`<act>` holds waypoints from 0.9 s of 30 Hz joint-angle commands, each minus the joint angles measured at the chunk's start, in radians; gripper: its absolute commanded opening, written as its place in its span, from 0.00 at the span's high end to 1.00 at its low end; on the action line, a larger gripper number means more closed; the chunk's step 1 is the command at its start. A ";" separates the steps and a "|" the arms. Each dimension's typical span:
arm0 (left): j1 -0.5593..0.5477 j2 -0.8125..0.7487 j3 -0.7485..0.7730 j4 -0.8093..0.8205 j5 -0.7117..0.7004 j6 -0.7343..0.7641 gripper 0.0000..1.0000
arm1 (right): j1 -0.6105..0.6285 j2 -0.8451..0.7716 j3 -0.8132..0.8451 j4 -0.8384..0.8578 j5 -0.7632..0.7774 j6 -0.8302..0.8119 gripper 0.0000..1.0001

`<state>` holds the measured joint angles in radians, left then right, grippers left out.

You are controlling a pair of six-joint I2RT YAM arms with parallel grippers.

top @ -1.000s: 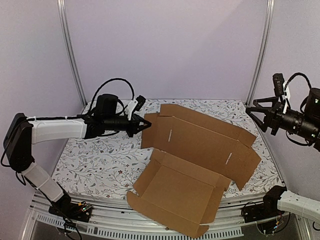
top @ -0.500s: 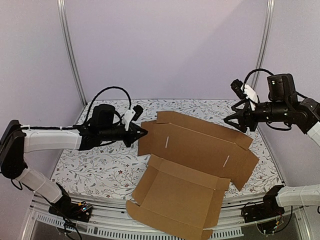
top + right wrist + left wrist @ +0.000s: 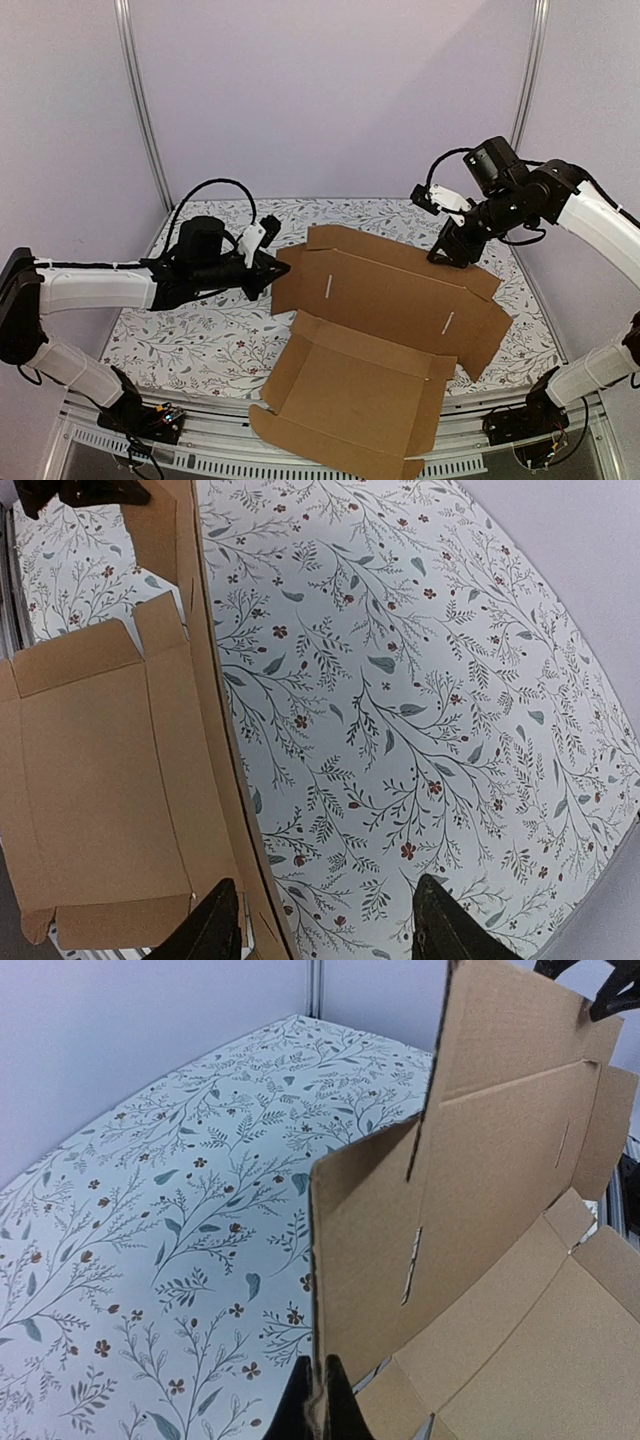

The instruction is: Fold the paper box

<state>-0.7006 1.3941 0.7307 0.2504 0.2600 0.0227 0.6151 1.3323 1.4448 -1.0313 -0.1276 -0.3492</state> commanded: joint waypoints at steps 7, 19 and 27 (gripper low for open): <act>-0.026 -0.043 -0.037 0.005 -0.055 0.030 1.00 | 0.019 0.054 0.037 -0.080 0.028 -0.001 0.48; -0.031 -0.043 -0.045 0.012 -0.073 0.030 1.00 | 0.031 0.065 0.039 -0.094 -0.021 0.000 0.84; -0.033 -0.043 -0.038 0.013 -0.072 0.013 1.00 | 0.047 0.070 0.045 -0.107 -0.014 -0.007 1.00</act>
<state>-0.7170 1.3655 0.7033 0.2504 0.1967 0.0303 0.6487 1.3960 1.4624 -1.1202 -0.1455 -0.3553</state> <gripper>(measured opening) 0.007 0.007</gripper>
